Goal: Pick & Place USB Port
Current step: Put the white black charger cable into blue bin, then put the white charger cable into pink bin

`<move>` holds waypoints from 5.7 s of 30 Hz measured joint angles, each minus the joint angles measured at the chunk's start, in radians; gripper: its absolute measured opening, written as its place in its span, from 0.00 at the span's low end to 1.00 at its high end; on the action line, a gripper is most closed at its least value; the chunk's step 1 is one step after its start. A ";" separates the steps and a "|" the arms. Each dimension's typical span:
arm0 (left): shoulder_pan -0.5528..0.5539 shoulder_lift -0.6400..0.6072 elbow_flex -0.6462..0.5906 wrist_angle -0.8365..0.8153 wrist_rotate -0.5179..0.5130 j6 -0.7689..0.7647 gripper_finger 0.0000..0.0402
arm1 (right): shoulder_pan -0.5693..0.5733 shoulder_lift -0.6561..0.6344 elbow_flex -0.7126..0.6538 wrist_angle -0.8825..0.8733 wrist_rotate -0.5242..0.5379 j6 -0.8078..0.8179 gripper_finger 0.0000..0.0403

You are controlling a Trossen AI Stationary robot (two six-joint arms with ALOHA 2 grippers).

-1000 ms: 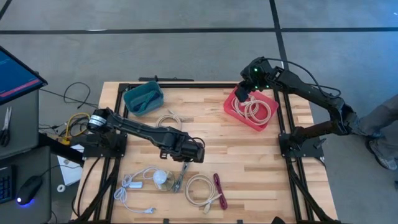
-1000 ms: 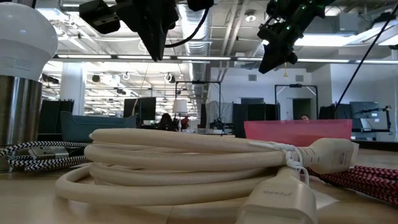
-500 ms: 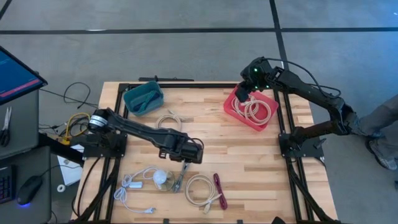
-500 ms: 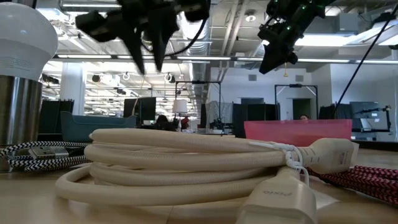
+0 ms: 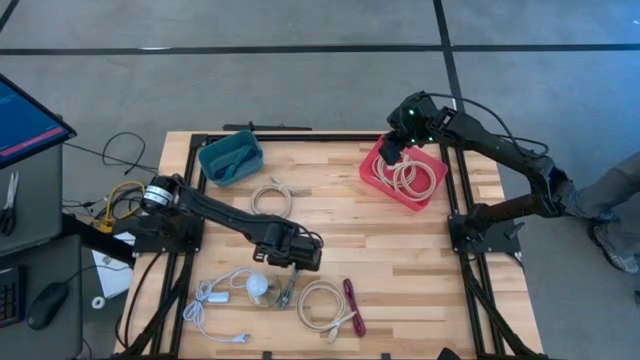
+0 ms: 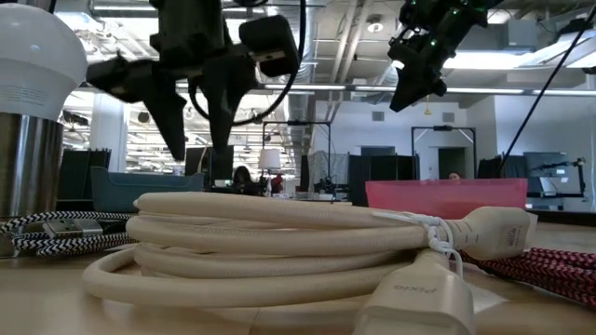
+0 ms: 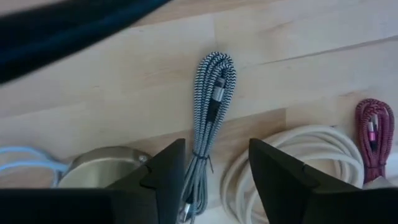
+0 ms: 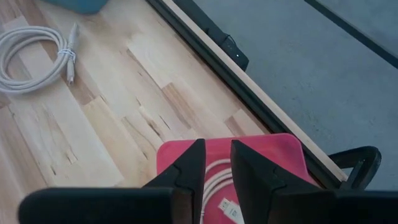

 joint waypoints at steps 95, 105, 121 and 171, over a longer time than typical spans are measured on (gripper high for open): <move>0.425 -0.443 -0.062 -0.280 -0.712 0.868 0.04 | 0.000 0.000 0.000 -0.001 0.000 0.019 0.17; 0.794 -0.493 -0.064 -0.263 -0.794 1.257 0.04 | 0.000 0.000 0.000 -0.003 0.000 0.074 0.17; 1.068 -0.581 -0.409 0.167 -0.468 1.542 0.04 | 0.000 0.000 0.000 -0.001 0.008 0.072 0.17; 0.848 -0.581 -0.375 0.403 -0.176 1.439 0.15 | 0.008 0.000 0.000 0.001 0.045 0.049 0.17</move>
